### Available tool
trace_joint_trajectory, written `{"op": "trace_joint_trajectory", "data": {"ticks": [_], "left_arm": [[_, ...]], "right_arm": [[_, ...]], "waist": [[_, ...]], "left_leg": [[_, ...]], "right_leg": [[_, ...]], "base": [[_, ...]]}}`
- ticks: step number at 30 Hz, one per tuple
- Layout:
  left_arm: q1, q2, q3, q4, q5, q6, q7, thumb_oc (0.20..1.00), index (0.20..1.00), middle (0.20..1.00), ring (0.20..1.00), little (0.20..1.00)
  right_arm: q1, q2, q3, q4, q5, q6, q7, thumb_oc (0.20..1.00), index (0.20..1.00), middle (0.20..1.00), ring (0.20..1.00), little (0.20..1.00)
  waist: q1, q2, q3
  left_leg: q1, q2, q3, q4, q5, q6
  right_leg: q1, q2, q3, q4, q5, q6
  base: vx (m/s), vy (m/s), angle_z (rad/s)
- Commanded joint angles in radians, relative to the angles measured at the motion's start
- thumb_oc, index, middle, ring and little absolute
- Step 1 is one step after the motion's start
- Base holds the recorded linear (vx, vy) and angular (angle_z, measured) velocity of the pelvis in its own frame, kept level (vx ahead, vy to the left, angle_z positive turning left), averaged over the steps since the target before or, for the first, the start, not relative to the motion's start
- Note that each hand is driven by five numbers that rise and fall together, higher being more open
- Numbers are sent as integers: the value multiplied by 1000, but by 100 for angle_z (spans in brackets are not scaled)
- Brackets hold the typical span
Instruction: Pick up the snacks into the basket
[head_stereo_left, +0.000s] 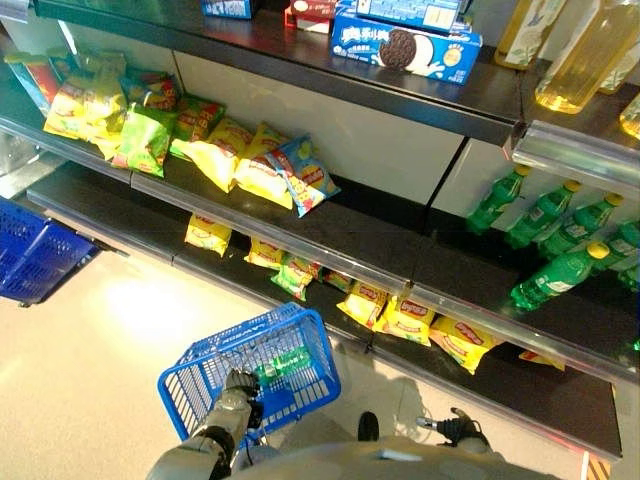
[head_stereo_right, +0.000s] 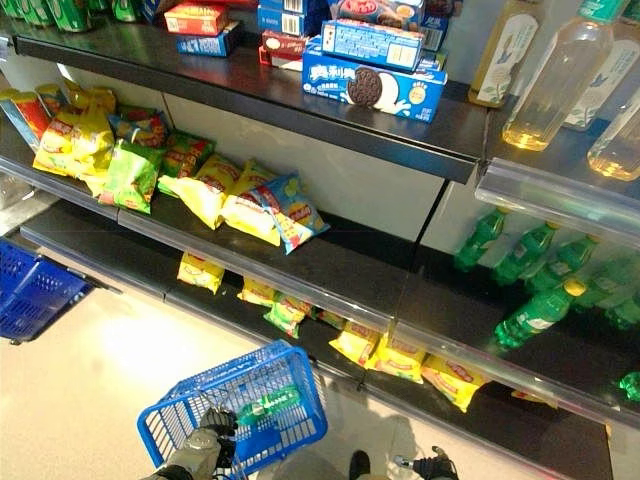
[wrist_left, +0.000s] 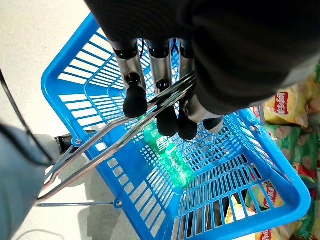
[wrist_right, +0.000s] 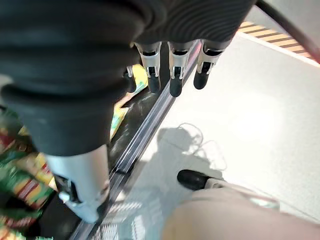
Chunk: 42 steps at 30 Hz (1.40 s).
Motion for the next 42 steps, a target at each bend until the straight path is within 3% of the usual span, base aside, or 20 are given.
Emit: {"op": "trace_joint_trajectory", "data": {"ticks": [1,4,5,7,8,13,16,17,20,21,23,24,26,27,28,32,33,34,37,42], "left_arm": [[5,67,-110,-16,129,-3,27,200,200,200,200,200],[21,80,-72,-6,113,3,66,200,200,200,200,200],[19,77,-52,15,105,8,84,200,200,200,200,200],[20,77,-50,18,113,12,89,200,200,200,200,200],[18,82,-50,10,128,20,99,200,200,200,200,200],[9,95,-40,-9,118,21,124,200,200,200,200,200],[4,100,-34,-9,120,21,130,200,200,200,200,200],[-11,109,-31,4,128,28,127,200,200,200,200,200],[-27,123,-31,30,155,41,128,200,200,200,200,200],[-27,123,-31,30,155,41,128,200,200,200,200,200],[-39,132,-27,24,152,44,136,200,200,200,200,200],[-38,137,-20,22,167,47,135,200,200,200,200,200],[-37,141,-24,21,184,55,126,200,200,200,200,200],[-38,144,-18,22,190,57,123,200,200,200,200,200],[-36,153,-4,25,193,58,106,200,200,200,200,200],[-20,157,20,35,208,66,101,200,200,200,200,200],[-4,159,42,35,210,68,88,200,200,200,200,200],[15,157,62,23,218,67,79,200,200,200,200,200],[31,144,72,-9,201,54,84,200,200,200,200,200],[25,130,4,-164,206,23,90,200,200,200,200,200]], "right_arm": [[-62,-35,-6,-21,-31,-29,-16,1000,1000,1000,1000,1000],[-44,-50,20,-122,-67,-43,-24,1000,1000,1000,1000,1000],[-44,-59,30,-183,-76,-48,-24,1000,1000,1000,1000,1000],[-38,-65,35,-214,-82,-51,-23,1000,1000,1000,1000,1000],[-31,-90,34,-290,-80,-56,-20,1000,1000,1000,1000,1000],[-21,-151,36,-480,-114,-54,-5,1000,1000,1000,1000,1000],[-11,-166,31,-547,-124,-55,5,1000,1000,1000,1000,1000],[25,-161,3,-641,-113,-60,14,1000,1000,1000,1000,1000],[57,-121,-12,-757,-55,-79,20,1000,1000,1000,1000,1000],[56,-120,-12,-758,-55,-78,20,1000,1000,1000,1000,1000],[66,-110,-5,-861,-31,-95,31,1000,1000,1000,1000,1000],[67,-108,3,-916,-23,-109,39,1000,1000,1000,1000,1000],[71,-111,2,-959,-26,-112,43,1000,1000,1000,1000,1000],[83,-116,1,-996,-12,-124,55,1000,1000,1000,1000,1000],[116,-134,-14,-1080,19,-141,87,1000,1000,1000,1000,1000],[178,-149,-32,-1217,51,-170,121,1000,1000,1000,1000,1000],[198,-168,-46,-1278,54,-182,140,1000,1000,1000,1000,1000],[216,-191,-56,-1344,53,-189,155,1000,1000,1000,1000,1000],[224,-219,-65,-1399,57,-194,168,1000,1000,1000,1000,1000],[185,-285,-127,-1502,68,-212,155,1000,1000,1000,1000,1000]], "waist": [[42,64,62],[38,53,63],[31,43,54],[27,41,52],[15,50,53],[12,77,76],[14,73,85],[1,62,76],[-3,5,71],[-3,4,68],[-6,0,76],[2,2,83],[-10,9,84],[-25,12,81],[-41,13,80],[-38,-2,73],[-49,-12,69],[-45,-19,65],[-43,-14,71],[-15,-13,136]], "left_leg": [[-157,-205,5,36,83,136],[-158,-152,-7,53,69,124],[-161,-73,-24,41,90,101],[-160,-39,-20,40,102,93],[-140,23,2,23,129,73],[-151,108,-43,25,151,21],[-165,103,-89,85,103,17],[-163,93,-44,79,73,11],[-149,23,-5,53,33,34],[-153,21,-4,53,36,35],[-143,-7,34,9,39,52],[-133,-36,73,-16,32,66],[-129,-48,69,-28,36,77],[-122,-61,72,-38,34,87],[-104,-88,66,-48,30,105],[-82,-116,95,-58,20,115],[-64,-144,107,-58,3,128],[-45,-171,113,-58,-15,139],[-22,-170,104,7,-55,137],[-239,-171,94,400,-46,74]], "right_leg": [[27,113,-4,108,-158,-5],[12,73,8,123,-143,8],[-10,38,18,128,-136,20],[-18,26,16,131,-139,24],[-25,4,10,139,-150,37],[-18,-65,32,161,-161,76],[-8,-104,42,166,-156,99],[13,-157,22,163,-138,124],[-27,-240,40,165,53,146],[-31,-242,42,163,57,147],[-79,-255,10,149,109,137],[-101,-264,-97,144,122,137],[-100,-231,-71,157,89,127],[-103,-175,-22,170,38,114],[-122,-44,73,179,-49,82],[-114,28,0,147,-63,52],[-147,110,-28,131,-57,36],[-134,128,-73,96,-54,22],[-99,119,-42,95,-58,22],[-81,61,-57,72,-47,-3]], "base": [[-104,138,-3],[-89,153,4],[-68,199,-6],[-46,209,1],[11,236,5],[45,349,24],[70,303,24],[199,566,29],[99,365,26],[7,425,-13],[1,450,-36],[1,308,-52],[49,360,-72],[198,544,-51],[206,501,-20],[104,217,-22],[192,167,-48],[190,167,-51],[130,20,-19],[-21,3,-6]]}}
